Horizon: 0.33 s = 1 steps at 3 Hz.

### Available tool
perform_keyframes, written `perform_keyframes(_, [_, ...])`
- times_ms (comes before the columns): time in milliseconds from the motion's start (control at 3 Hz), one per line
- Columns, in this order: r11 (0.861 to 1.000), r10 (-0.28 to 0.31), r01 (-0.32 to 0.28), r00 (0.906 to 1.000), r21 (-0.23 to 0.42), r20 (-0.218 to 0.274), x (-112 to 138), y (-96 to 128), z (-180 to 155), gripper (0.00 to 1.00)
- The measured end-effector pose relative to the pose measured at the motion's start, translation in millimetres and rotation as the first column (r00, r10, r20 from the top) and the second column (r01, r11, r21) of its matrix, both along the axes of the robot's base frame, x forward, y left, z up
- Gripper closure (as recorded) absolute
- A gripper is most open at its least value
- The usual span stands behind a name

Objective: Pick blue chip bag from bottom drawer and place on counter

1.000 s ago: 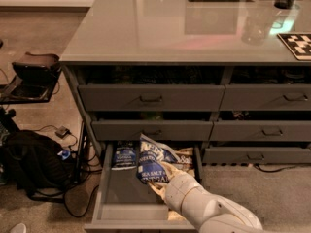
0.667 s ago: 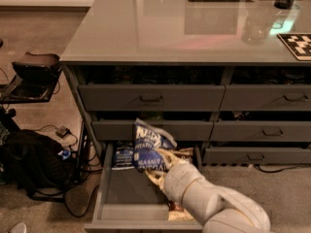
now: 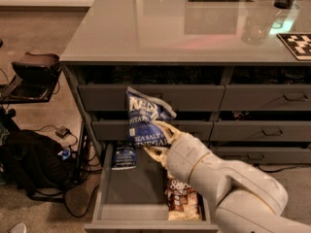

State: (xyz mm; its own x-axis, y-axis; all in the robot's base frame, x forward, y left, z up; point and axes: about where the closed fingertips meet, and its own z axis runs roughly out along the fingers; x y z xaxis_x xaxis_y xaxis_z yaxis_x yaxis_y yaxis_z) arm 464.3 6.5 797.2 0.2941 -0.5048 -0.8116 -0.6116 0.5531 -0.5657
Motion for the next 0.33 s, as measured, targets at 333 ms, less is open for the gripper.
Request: perform_keyframes(333, [0.998,0.047,-0.046,0.9986,-0.040,0.025,-7.3,3.9,0.5,1.00])
